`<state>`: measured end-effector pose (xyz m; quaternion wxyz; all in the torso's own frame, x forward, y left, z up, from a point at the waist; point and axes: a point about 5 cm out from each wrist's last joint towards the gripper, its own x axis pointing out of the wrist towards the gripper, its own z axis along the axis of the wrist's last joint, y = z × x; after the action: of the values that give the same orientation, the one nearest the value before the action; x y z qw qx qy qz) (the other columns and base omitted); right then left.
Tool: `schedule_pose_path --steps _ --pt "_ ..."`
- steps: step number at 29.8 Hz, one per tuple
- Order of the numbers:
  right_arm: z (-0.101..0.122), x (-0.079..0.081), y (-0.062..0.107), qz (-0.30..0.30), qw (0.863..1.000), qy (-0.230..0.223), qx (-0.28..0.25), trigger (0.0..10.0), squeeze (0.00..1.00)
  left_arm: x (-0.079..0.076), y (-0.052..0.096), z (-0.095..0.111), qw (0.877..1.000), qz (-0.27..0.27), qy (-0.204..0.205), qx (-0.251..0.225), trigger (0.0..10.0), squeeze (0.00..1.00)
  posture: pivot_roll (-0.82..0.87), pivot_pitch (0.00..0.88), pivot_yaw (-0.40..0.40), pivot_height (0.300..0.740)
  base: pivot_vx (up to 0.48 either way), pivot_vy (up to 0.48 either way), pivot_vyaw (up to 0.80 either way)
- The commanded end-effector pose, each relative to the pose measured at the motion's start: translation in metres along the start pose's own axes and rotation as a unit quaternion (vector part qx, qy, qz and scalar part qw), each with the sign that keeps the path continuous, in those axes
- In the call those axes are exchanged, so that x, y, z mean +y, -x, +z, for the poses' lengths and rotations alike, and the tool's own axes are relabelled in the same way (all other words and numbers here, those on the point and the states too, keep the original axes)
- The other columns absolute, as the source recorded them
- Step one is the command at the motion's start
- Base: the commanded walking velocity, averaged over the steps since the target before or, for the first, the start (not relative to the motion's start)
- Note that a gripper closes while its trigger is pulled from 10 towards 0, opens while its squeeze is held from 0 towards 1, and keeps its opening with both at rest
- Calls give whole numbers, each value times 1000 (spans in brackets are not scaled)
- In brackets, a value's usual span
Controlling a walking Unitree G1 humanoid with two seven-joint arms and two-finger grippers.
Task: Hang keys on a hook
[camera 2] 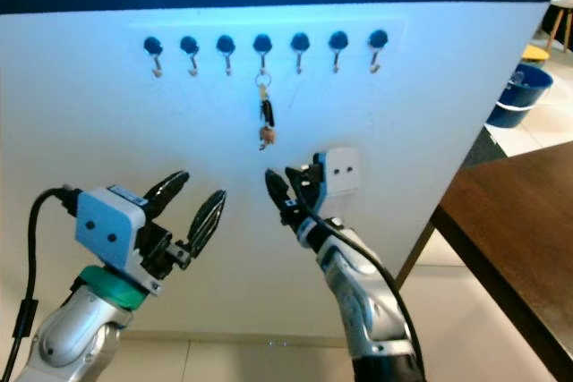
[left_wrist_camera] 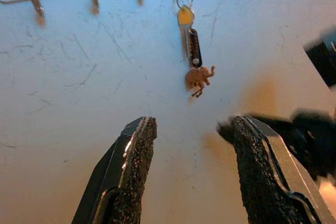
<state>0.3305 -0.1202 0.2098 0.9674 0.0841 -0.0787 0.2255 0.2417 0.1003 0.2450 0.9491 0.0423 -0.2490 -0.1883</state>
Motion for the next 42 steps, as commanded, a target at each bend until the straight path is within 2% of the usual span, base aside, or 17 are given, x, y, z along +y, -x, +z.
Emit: schedule_pose_path --steps 1,2,7,8,11,12,13,15,16,17,21,23,25,26,27,34,42 --pt "-23 -3 9 -14 999 -11 44 10000 0 2 3 -1 1000 5 0 7 10000 0 -133 150 131 740 0 0 0" --pt "-35 -6 16 -25 997 -18 67 10000 0 2 4 -1 1000 4 1 8 10000 0 -135 152 132 740 0 0 0" --pt "-51 -11 23 -35 994 -17 105 10000 0 2 5 -4 1000 9 10 15 10000 0 -137 154 132 740 0 0 0" --pt "-58 -11 26 -32 991 -15 126 10000 0 3 8 -10 999 19 22 29 10000 0 -135 153 130 740 0 0 0" --pt "-63 -9 28 -26 990 -14 137 10000 0 5 13 -19 998 34 31 46 10000 0 -135 153 129 740 0 0 0" --pt "-66 2 29 -10 991 -15 134 10000 0 11 29 -44 991 79 33 101 10000 0 -138 150 127 740 0 0 0" --pt "-66 2 29 -10 991 -15 134 10000 0 11 29 -44 991 79 33 101 10000 0 -138 150 127 740 0 0 0" --pt "-70 21 35 7 993 -12 113 10000 0 13 62 -81 975 116 -13 191 10000 0 -140 138 122 740 0 0 0" --pt "-70 21 35 7 993 -12 113 10000 0 13 62 -81 975 116 -13 191 10000 0 -140 138 122 740 0 0 0" --pt "-72 26 39 4 994 -6 105 10000 0 15 72 -89 967 135 -15 215 10000 0 -138 134 120 740 0 0 0" --pt "-74 28 44 -6 995 5 97 10000 0 19 74 -88 964 157 -17 214 10000 0 -132 125 119 740 0 0 0" --pt "-64 22 49 -64 996 45 52 10000 0 38 82 -82 944 248 -53 213 10000 0 -130 116 121 740 0 0 0" --pt "-64 22 49 -64 996 45 52 10000 0 38 82 -82 944 248 -53 213 10000 0 -130 116 121 740 0 0 0" --pt "-57 18 51 -94 993 66 30 10000 0 44 86 -79 934 278 -68 213 10000 0 -129 115 121 740 0 0 0" --pt "-54 16 53 -113 990 81 19 10000 0 47 87 -78 930 289 -76 212 10000 0 -127 116 121 740 0 0 0" --pt "-53 12 62 -153 984 93 12 10000 0 42 86 -72 931 284 -104 203 10000 0 -128 115 120 740 0 0 0" --pt "-52 14 65 -156 982 102 7 10000 0 38 87 -74 931 286 -102 203 10000 0 -133 113 118 740 0 0 0"
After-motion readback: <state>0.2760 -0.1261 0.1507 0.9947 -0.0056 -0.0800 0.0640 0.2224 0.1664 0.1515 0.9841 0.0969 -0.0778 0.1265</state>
